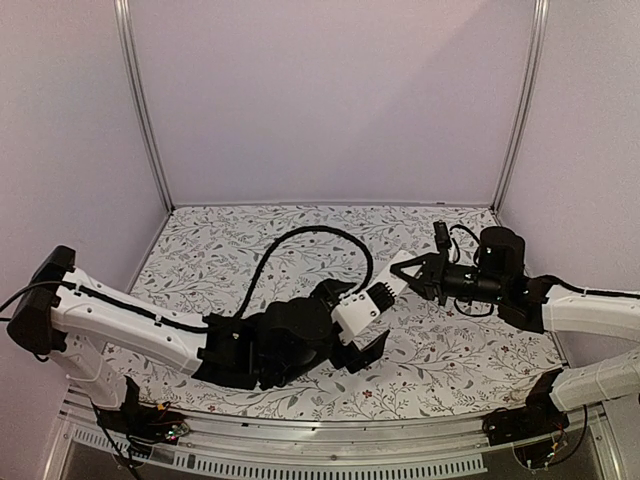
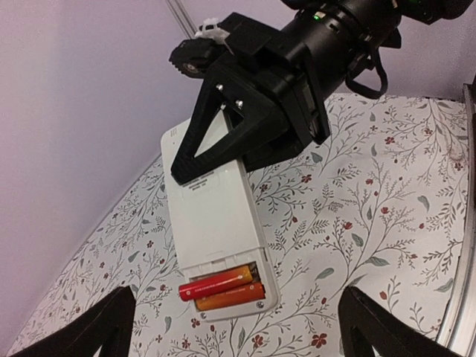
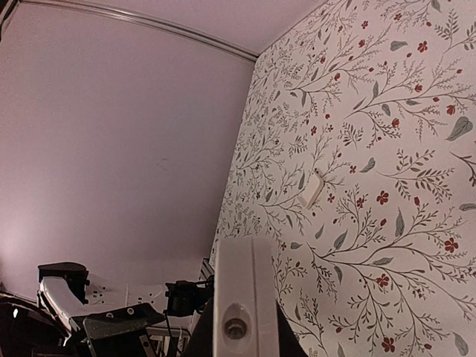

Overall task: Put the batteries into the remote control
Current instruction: Load the battery into the battery compartment.

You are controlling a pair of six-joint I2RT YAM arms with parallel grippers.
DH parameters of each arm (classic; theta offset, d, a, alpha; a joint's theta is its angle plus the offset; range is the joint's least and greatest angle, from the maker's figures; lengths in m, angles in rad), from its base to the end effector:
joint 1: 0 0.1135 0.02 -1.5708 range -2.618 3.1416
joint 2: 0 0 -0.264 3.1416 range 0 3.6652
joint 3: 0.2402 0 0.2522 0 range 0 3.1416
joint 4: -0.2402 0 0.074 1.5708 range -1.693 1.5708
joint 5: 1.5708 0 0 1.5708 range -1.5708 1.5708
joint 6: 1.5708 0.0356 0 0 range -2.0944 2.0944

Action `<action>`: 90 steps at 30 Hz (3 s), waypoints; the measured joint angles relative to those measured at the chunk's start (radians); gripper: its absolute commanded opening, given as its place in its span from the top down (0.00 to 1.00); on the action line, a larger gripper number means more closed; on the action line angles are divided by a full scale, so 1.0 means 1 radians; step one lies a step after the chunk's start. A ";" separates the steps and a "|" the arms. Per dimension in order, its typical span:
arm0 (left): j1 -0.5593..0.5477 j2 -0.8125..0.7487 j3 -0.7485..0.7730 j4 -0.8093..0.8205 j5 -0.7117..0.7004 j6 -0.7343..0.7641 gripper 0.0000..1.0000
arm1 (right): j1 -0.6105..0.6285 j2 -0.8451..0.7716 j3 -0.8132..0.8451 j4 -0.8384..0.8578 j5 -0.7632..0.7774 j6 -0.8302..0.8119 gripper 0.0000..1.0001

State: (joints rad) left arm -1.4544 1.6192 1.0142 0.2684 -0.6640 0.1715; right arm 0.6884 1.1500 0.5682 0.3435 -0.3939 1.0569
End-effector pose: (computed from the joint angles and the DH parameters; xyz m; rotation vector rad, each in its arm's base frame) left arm 0.0641 -0.3597 0.2535 0.9988 1.5478 -0.2654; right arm 0.1872 0.1717 0.2448 0.0602 2.1003 1.5163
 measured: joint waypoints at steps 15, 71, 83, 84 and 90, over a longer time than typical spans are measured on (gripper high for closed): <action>0.019 0.065 0.009 -0.009 -0.050 -0.003 0.13 | 0.000 -0.010 0.000 0.000 0.003 0.012 1.00; 0.039 0.154 0.136 -0.168 -0.066 0.036 0.43 | -0.001 -0.010 -0.024 0.034 -0.008 0.070 1.00; 0.036 0.212 0.201 -0.259 -0.127 0.065 0.51 | 0.000 -0.010 -0.031 0.013 0.019 0.087 1.00; 0.035 0.219 0.206 -0.261 -0.137 0.069 0.51 | -0.001 -0.010 -0.031 0.013 0.021 0.087 1.00; 0.024 0.245 0.216 -0.265 -0.192 0.121 0.51 | -0.001 -0.010 -0.031 0.001 0.026 0.107 1.00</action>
State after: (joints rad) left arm -1.4300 1.8641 1.2297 0.0032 -0.8562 0.2924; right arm 0.6872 1.1400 0.5369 0.3447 -0.3679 1.1637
